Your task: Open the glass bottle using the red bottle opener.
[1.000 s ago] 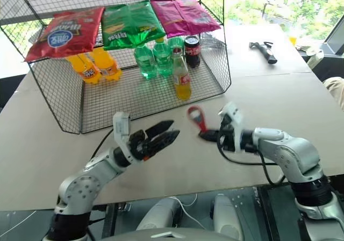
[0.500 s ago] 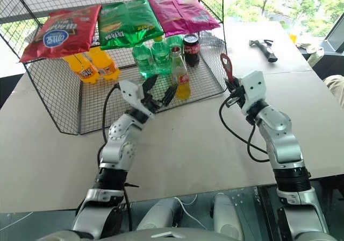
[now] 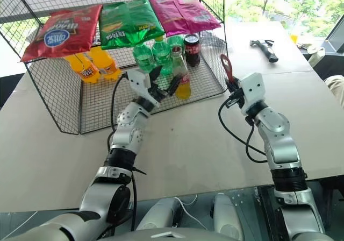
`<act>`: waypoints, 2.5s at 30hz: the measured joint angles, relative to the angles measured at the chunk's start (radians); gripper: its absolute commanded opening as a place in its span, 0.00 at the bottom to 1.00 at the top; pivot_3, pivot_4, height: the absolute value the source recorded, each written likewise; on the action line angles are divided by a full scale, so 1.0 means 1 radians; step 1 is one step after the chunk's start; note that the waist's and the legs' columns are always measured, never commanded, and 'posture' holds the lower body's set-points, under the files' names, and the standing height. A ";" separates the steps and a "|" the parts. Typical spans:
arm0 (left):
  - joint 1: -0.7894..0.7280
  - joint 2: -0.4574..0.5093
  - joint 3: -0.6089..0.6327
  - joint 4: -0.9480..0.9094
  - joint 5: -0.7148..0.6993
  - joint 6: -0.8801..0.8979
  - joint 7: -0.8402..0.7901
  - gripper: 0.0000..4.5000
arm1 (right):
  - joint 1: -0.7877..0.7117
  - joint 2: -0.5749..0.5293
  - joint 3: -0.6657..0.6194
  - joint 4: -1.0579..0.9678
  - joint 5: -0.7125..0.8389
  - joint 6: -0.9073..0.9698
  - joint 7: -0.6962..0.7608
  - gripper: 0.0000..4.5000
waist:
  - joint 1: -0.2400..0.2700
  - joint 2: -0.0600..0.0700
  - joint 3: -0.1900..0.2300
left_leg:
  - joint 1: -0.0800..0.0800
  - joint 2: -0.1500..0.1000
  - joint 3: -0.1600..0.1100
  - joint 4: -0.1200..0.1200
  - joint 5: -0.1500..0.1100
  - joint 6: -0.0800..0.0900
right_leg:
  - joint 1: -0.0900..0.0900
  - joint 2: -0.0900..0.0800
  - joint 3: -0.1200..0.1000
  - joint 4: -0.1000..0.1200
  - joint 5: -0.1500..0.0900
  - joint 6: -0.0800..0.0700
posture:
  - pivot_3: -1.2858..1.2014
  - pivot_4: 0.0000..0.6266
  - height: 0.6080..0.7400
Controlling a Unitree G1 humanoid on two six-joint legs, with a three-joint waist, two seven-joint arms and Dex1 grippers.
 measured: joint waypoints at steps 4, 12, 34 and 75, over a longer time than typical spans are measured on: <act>-0.023 -0.001 -0.014 0.042 0.016 -0.012 -0.032 0.98 | 0.022 0.008 0.001 -0.010 -0.008 -0.001 0.000 0.00 | -0.002 0.000 0.000 | 0.000 0.000 0.000 0.001 0.000 0.000 | 0.000 0.000 0.000 0.002 0.000 0.000 | 0.52 0.24 1.00; -0.153 -0.020 -0.011 0.249 0.066 -0.065 -0.016 0.98 | 0.038 0.027 0.002 -0.042 -0.010 -0.001 0.001 0.00 | 0.001 0.000 0.000 | 0.000 0.000 0.000 0.003 0.000 0.000 | 0.000 0.001 0.000 0.004 0.000 0.000 | 0.52 0.24 1.00; -0.346 -0.033 0.009 0.593 0.161 -0.155 0.074 0.63 | 0.058 0.037 0.002 -0.072 -0.016 -0.001 -0.007 0.00 | -0.022 0.000 0.000 | 0.000 -0.001 0.001 0.004 0.000 0.000 | -0.002 0.000 0.001 0.008 0.000 0.000 | 0.52 0.24 1.00; 0.487 0.179 -0.054 -0.710 0.002 0.396 -0.039 0.99 | 0.027 0.076 0.014 -0.037 -0.017 -0.027 0.017 0.00 | -0.023 0.000 -0.001 | -0.003 0.000 0.004 0.007 0.000 0.000 | -0.006 0.000 0.004 0.012 0.000 0.000 | 0.52 0.24 1.00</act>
